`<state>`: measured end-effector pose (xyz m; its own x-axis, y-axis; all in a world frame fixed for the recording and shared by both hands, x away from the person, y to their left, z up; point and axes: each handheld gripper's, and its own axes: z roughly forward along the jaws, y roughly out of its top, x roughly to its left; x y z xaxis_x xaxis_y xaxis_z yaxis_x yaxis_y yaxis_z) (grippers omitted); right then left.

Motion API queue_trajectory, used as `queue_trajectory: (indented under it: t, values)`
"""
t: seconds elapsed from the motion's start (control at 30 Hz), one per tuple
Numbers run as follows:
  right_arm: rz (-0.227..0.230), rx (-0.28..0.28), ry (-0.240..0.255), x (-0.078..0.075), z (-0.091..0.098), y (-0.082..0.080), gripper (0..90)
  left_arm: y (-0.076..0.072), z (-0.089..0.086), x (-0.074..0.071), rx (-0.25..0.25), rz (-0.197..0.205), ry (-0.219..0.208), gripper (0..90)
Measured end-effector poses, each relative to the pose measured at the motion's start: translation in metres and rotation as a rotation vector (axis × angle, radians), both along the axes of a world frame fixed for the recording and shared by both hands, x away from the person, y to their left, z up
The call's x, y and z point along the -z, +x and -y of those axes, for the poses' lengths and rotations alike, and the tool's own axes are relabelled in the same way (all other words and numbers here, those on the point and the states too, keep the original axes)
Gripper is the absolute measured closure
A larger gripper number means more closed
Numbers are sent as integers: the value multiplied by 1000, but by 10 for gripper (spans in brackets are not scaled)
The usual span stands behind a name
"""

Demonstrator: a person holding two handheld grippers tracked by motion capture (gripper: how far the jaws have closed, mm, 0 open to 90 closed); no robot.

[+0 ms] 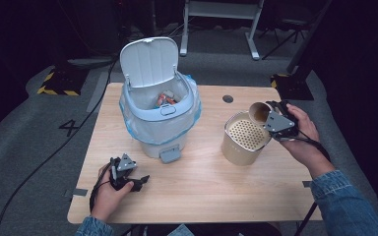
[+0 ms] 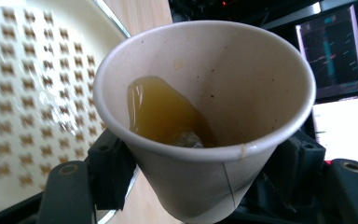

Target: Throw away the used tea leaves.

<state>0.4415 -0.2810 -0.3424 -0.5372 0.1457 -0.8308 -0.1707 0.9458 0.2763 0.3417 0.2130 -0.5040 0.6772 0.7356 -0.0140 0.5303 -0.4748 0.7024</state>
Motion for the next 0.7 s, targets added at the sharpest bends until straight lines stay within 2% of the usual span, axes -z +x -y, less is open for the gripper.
queue_trajectory:
  t: [0.3, 0.7]
  values:
    - [146, -13, -234, 6, -11, -8, 335, 0, 0, 0, 0, 0, 0, 236]
    - [393, -13, -556, 15, -25, -19, 356, 0, 0, 0, 0, 0, 0, 236]
